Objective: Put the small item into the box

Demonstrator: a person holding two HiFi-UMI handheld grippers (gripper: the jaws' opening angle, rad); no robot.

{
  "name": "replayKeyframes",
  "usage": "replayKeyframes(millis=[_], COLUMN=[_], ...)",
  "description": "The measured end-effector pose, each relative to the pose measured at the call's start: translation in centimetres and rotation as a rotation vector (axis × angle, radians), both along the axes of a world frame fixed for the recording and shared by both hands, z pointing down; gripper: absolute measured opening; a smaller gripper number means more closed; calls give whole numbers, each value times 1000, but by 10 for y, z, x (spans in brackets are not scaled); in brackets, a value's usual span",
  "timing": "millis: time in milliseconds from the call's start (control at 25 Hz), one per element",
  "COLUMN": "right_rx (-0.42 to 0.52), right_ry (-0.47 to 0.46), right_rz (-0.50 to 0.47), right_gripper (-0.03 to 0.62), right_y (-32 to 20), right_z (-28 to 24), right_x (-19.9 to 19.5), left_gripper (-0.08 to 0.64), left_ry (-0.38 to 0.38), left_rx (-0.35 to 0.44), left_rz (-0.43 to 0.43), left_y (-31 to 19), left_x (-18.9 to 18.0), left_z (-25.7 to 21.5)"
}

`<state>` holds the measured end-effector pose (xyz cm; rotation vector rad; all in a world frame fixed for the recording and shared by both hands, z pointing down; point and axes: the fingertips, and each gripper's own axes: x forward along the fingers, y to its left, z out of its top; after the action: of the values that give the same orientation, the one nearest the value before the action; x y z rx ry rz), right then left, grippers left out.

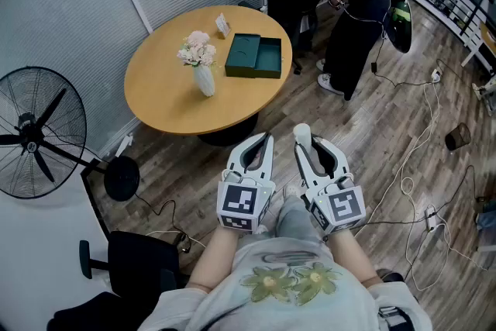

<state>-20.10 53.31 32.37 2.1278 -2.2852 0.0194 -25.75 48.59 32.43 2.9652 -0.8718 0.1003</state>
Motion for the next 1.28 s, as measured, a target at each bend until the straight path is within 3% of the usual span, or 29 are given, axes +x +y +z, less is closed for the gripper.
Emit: replayKeyframes(millis=[720, 1280], right_rx=[-33, -45], right_ry=[-17, -12], right_rz=[-49, -151], right_gripper=[129, 129], right_y=[-97, -205], right_z=[14, 21], right_x=[88, 183], left_gripper=[3, 3], left_ry=[-49, -83], left_rx=[-32, -38], left_rz=[-41, -104], left_y=[-95, -198], left_x=[81, 181], left_z=[25, 37])
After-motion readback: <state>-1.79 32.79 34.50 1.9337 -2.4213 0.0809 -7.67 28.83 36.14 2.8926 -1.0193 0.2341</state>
